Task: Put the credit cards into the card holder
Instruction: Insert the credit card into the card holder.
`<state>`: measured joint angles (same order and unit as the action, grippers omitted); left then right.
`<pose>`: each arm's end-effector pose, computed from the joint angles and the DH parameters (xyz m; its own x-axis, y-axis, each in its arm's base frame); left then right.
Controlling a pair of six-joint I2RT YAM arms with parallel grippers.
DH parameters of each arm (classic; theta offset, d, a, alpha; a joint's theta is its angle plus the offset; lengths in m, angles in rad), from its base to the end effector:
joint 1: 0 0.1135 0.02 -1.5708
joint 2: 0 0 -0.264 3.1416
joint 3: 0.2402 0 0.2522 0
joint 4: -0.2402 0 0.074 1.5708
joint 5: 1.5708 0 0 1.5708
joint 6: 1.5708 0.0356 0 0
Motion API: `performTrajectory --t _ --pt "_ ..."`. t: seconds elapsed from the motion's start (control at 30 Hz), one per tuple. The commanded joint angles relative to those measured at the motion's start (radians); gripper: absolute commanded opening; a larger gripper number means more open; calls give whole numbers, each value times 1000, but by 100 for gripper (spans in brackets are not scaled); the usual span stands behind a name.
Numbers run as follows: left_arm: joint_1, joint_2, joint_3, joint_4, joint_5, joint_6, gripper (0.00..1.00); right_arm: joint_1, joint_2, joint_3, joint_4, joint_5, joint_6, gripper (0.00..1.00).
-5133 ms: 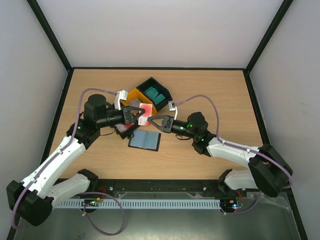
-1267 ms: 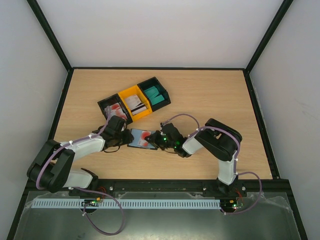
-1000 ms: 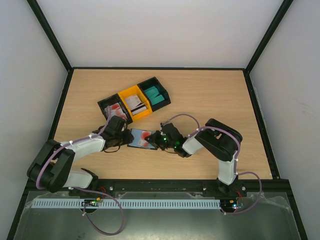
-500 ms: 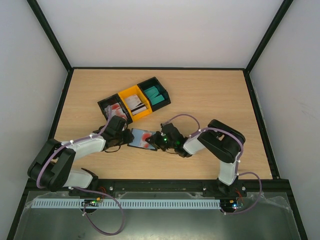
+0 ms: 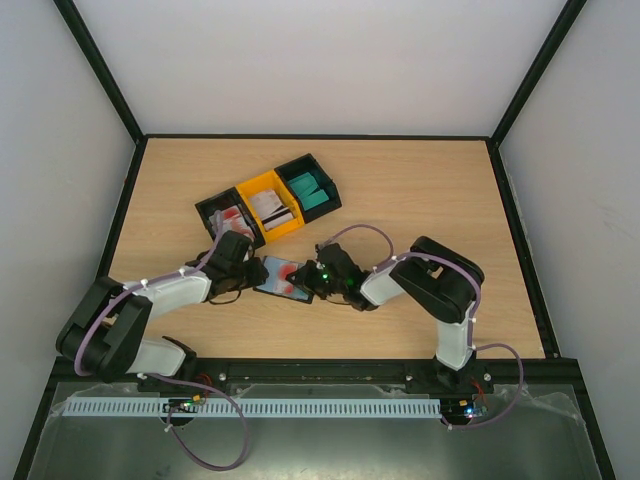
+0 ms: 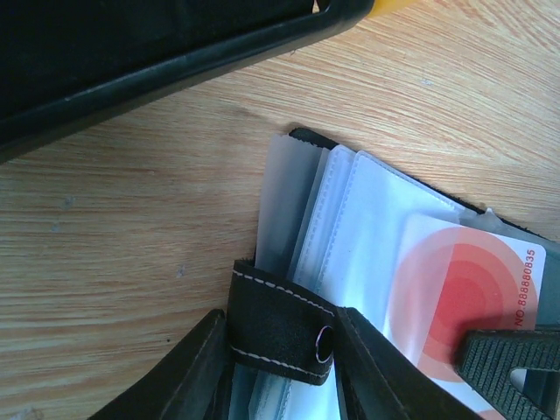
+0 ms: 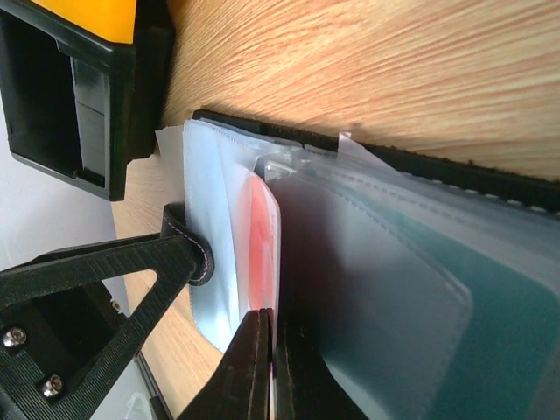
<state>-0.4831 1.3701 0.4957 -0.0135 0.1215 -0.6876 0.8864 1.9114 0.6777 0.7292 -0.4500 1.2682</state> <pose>0.2101 -0.1151 0.1379 -0.8665 -0.2569 -0.4280 -0.0273 0.8805 -0.4732 0.2021 0.2722 0.0997 -0.9868 0.1502 -0.0602 0.0121 0.4392 0.8983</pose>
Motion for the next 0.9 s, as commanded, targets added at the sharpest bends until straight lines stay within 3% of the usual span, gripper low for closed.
performTrajectory --t 0.0,0.37,0.63,0.87 --pt "-5 -1 -30 -25 38 4 34 9 42 -23 -125 135 10 2" --pt "-5 -6 -32 -49 -9 4 32 8 -42 -83 -140 256 3 2" --pt "-5 4 -30 -26 44 13 32 10 52 -35 -49 74 -11 2" --pt "-6 19 -35 -10 75 20 31 12 70 -9 -51 61 -14 2"
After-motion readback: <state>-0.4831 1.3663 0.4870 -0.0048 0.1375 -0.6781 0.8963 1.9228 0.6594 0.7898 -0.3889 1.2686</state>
